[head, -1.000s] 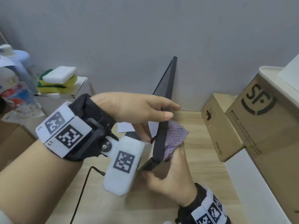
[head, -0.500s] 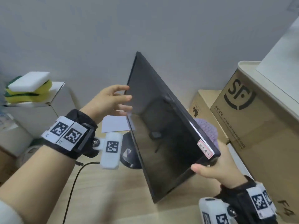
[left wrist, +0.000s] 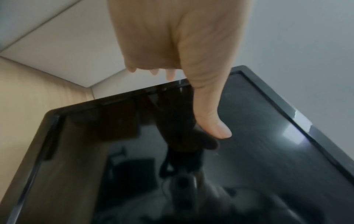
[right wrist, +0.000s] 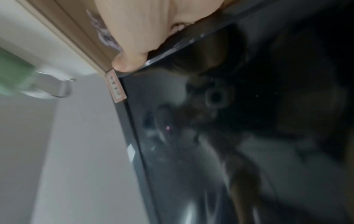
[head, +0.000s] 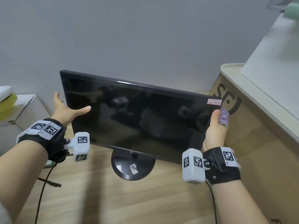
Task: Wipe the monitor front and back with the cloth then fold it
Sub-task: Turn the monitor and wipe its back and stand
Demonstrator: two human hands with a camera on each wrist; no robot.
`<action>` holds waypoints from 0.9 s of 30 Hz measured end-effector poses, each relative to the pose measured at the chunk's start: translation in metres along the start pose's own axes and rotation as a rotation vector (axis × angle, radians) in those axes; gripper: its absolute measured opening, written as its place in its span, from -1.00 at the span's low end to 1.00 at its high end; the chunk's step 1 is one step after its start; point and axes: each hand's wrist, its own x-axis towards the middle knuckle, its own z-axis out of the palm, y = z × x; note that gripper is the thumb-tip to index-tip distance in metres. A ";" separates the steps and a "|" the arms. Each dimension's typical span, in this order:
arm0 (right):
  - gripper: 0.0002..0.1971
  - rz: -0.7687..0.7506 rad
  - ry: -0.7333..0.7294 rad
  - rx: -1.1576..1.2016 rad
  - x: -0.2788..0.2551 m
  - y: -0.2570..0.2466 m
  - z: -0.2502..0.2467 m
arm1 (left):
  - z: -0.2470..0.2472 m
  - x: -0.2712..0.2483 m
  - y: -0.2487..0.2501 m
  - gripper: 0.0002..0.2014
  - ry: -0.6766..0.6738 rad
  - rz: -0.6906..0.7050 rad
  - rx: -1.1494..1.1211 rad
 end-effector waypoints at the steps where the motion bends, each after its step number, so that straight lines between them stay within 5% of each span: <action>1: -0.68 0.008 0.000 -0.005 0.008 0.000 0.008 | -0.005 0.008 -0.007 -0.03 -0.044 0.027 -0.035; 5: -0.60 0.047 -0.006 -0.015 0.038 0.008 0.037 | -0.015 0.018 -0.023 -0.59 -0.046 0.100 -0.044; 15: -0.57 0.132 -0.058 0.068 0.081 0.023 0.096 | -0.011 0.014 -0.031 -0.57 0.089 0.159 -0.362; 24: -0.70 0.084 -0.171 -0.029 0.097 0.037 0.123 | -0.018 0.029 -0.019 -0.69 0.122 0.104 -0.324; 27: -0.60 0.052 -0.187 -0.080 0.098 0.036 0.121 | -0.019 0.031 -0.019 -0.40 0.208 0.039 -0.335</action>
